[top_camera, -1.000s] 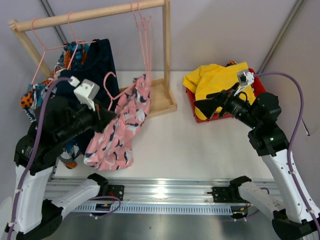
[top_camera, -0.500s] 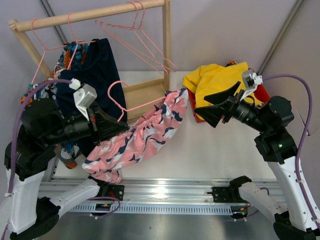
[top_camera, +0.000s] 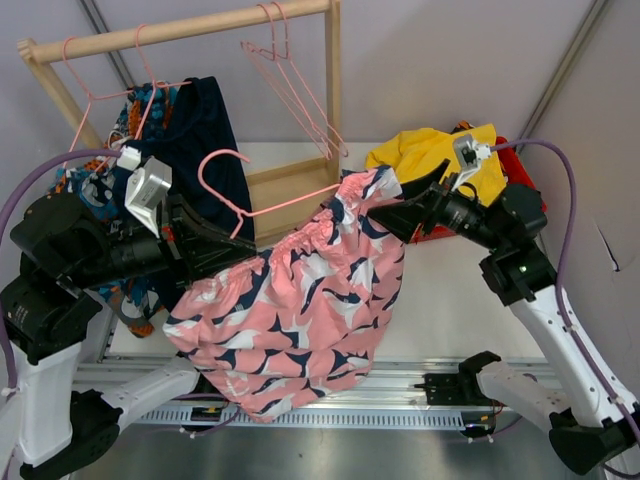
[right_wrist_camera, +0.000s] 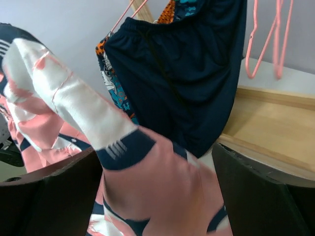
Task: Remove the shorts from the hanger
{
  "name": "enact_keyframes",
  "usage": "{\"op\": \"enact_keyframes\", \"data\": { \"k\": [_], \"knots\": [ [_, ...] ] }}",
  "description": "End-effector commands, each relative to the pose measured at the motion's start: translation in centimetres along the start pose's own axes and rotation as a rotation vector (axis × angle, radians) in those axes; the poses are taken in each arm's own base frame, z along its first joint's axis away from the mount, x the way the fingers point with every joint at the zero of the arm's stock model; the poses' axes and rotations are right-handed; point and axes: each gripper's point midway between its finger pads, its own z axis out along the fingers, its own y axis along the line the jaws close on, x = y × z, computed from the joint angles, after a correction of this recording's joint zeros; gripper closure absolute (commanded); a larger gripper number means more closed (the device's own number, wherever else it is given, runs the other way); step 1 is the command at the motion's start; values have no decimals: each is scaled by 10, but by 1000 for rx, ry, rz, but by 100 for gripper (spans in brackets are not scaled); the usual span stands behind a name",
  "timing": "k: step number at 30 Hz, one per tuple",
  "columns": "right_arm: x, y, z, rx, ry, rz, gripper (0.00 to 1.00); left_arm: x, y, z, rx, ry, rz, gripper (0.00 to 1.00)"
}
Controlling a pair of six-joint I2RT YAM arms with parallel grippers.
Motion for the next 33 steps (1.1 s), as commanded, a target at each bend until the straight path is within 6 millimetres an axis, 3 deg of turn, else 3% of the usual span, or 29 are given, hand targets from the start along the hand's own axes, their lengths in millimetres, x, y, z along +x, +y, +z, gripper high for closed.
{"op": "enact_keyframes", "data": {
  "k": [1,2,3,4,7,10,17,21,27,31,33],
  "knots": [
    [-23,18,17,-93,-80,-45,15,-13,-7,1,33,-46,32,100],
    [-23,20,19,-106,-79,-55,57,-12,-5,1,23,-46,34,100],
    [-25,21,19,-109,-85,-63,82,-8,-1,2,10,-36,35,100],
    [-29,16,18,-71,-107,-64,100,-6,2,2,-4,-32,36,100],
    [-38,5,11,27,-146,-115,100,3,19,4,-78,-5,25,100],
    [-69,-21,-13,212,-249,-173,100,12,31,6,-126,21,10,100],
    [-100,-74,-61,455,-331,-154,100,27,47,6,-189,61,-3,100],
    [-98,-95,-71,534,-337,-116,100,28,48,6,-196,66,1,100],
    [-73,-108,-64,507,-306,-27,100,22,51,6,-219,57,8,100],
    [-57,-102,-59,433,-292,7,100,12,56,5,-253,27,21,100],
    [-46,-78,-48,292,-252,15,100,0,61,7,-276,-21,37,100]
  ]
}}
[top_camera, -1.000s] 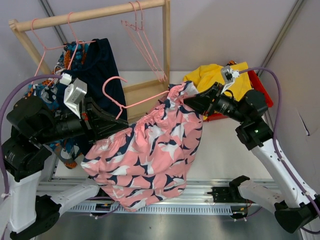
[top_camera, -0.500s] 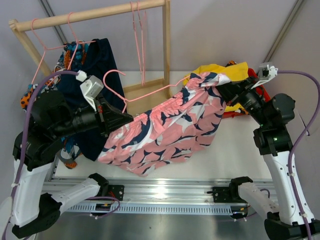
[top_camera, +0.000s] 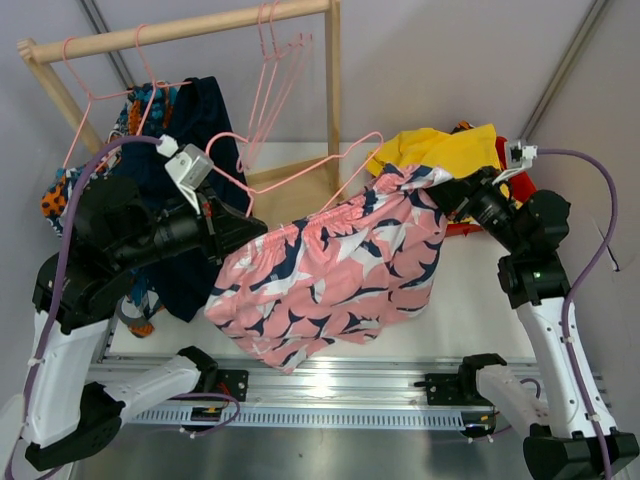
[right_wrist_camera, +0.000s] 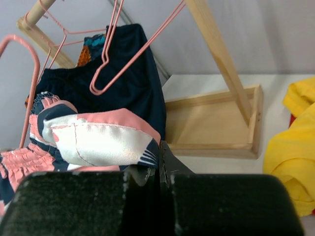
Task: Remove the shorts from the hanger
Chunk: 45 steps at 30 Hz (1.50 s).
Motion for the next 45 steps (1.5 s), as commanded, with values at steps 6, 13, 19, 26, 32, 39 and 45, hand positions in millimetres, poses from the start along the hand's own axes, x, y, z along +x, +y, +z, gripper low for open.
{"op": "enact_keyframes", "data": {
  "k": [6,13,19,26,32,39,45],
  "knots": [
    [52,96,12,-336,143,-100,100,-44,35,22,-158,-173,19,100],
    [17,141,22,-406,148,-192,100,-53,61,46,-237,-243,-27,100],
    [-124,85,47,115,-153,-391,100,-32,69,-4,-401,-186,12,100],
    [-278,48,43,328,-483,-478,100,-26,62,-64,-501,-193,1,100],
    [-299,-23,57,503,-556,-506,100,-17,96,-90,-737,-156,7,100],
    [-188,-168,89,752,-283,-406,14,-42,135,-54,-879,-160,53,100],
    [-50,-226,68,785,-78,-210,1,-84,171,-32,-917,-208,66,100]
  ]
}}
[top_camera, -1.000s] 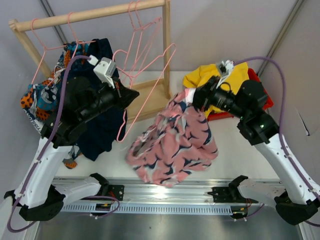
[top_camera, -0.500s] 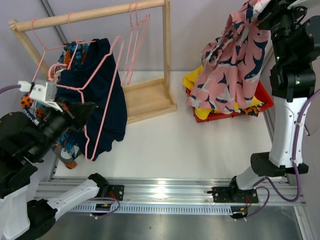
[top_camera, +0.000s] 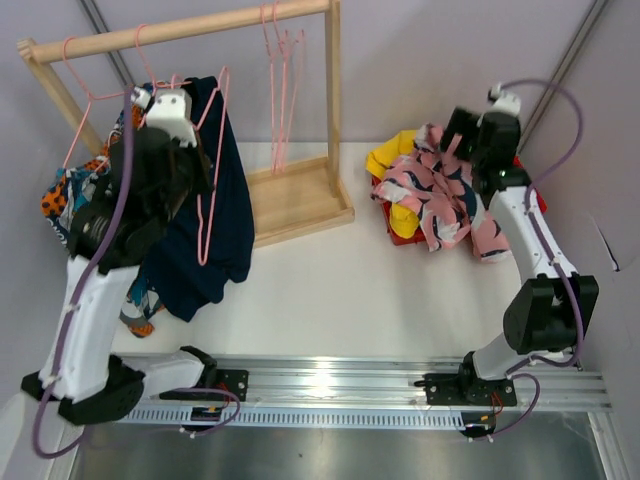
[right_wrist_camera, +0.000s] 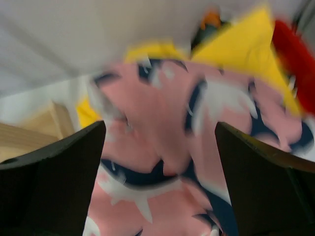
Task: Remove the shorts from the hanger
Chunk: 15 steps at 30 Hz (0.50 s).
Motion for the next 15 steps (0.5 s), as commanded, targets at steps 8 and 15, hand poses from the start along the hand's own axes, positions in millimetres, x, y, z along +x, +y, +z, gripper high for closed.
{"op": "enact_keyframes", "data": {
  "k": [8,15],
  "knots": [
    [86,-6,-63,-110,14,178,1,-74,0,105,25,-144,-18,100],
    [129,-8,-82,-150,74,188,0,-114,-27,145,120,-210,-71,100]
  ]
}}
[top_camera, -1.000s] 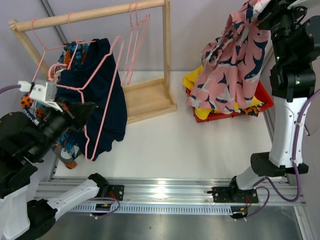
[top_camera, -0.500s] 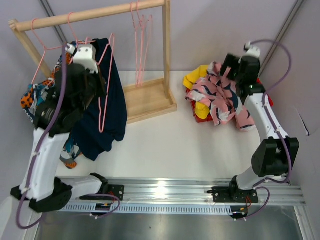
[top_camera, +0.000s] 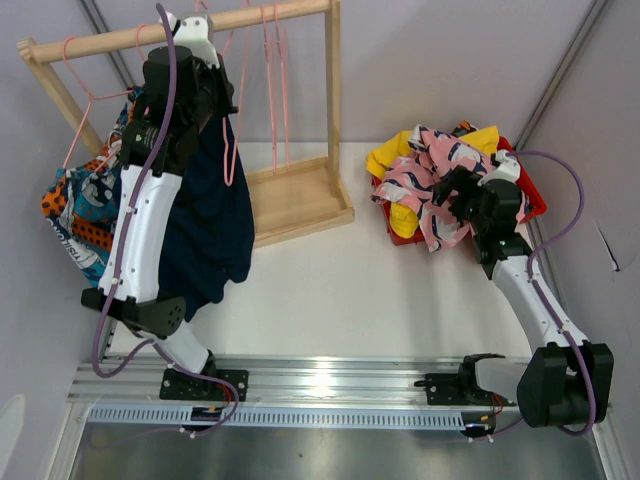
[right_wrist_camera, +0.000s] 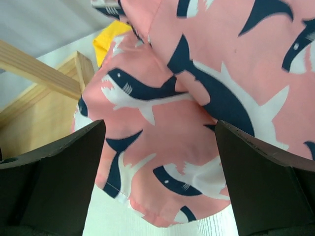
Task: Remove the shorts from the hanger
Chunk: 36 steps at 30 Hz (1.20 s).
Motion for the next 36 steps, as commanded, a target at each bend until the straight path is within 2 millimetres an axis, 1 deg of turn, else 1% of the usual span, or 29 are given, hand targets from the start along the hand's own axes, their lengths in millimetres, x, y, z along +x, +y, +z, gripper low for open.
{"op": "enact_keyframes", "data": {
  "k": [1,2,3,5,6,7,8,9,10,12,13,15,17,18,19,20,21,22,23,24,26,27,29,30,31,32,33,34,36],
  "knots": [
    [9,4,-2,-52,-9,27,1,-51,-20,2,97,-143,-46,100],
    [15,2,-3,-48,2,25,0,-62,-23,1,111,-174,-53,100],
    [17,2,-3,-49,5,28,1,-57,-25,12,116,-165,-61,100],
    [22,2,-5,-58,14,29,1,-65,-28,17,125,-192,-68,100],
    [21,2,-6,-59,13,28,1,-56,-30,33,123,-169,-69,100],
    [21,3,-8,-63,11,31,1,-58,-31,35,126,-175,-71,100],
    [21,3,-9,-65,10,31,0,-56,-31,42,127,-170,-72,100],
    [20,3,-11,-67,5,30,0,-62,-34,43,134,-187,-79,100],
    [21,3,-12,-67,5,30,0,-51,-37,58,143,-160,-80,100],
    [21,3,-16,-69,1,31,0,-45,-39,69,149,-150,-90,100],
    [21,3,-18,-72,2,33,1,-34,-41,79,155,-121,-91,100],
    [23,4,-20,-77,6,34,0,-21,-41,87,152,-84,-99,100],
    [26,3,-23,-80,7,36,1,-11,-41,90,149,-56,-103,100],
    [26,3,-25,-81,9,37,1,-9,-41,89,150,-52,-105,100],
    [28,3,-26,-81,11,37,1,9,-40,95,142,-9,-103,100],
    [27,3,-27,-83,11,37,1,3,-39,87,142,-27,-105,99],
    [28,4,-29,-85,15,39,1,2,-39,84,143,-31,-107,99],
    [28,4,-29,-85,14,40,1,19,-37,88,134,9,-103,99],
    [27,4,-32,-87,11,40,1,16,-38,84,139,-1,-107,99],
    [27,4,-33,-88,12,43,0,11,-38,76,146,-12,-108,98],
    [24,6,-36,-94,6,47,0,19,-37,71,145,9,-108,91],
    [24,6,-37,-93,7,46,1,13,-42,60,179,2,-108,81],
    [21,7,-38,-91,1,43,1,11,-44,48,191,3,-104,68],
    [17,7,-38,-84,-1,40,1,11,-48,41,217,7,-95,58],
    [14,6,-37,-73,-4,36,1,-1,-49,24,231,-23,-93,42],
    [10,8,-37,-77,-6,32,0,-3,-50,14,236,-22,-88,36],
    [8,9,-37,-70,11,28,1,-7,-53,4,246,-31,-85,26],
    [6,10,-36,-70,13,25,0,-21,-53,-20,259,-72,-85,1],
    [3,12,-36,-70,24,30,1,-26,-55,-43,280,-90,-78,1]
  ]
}}
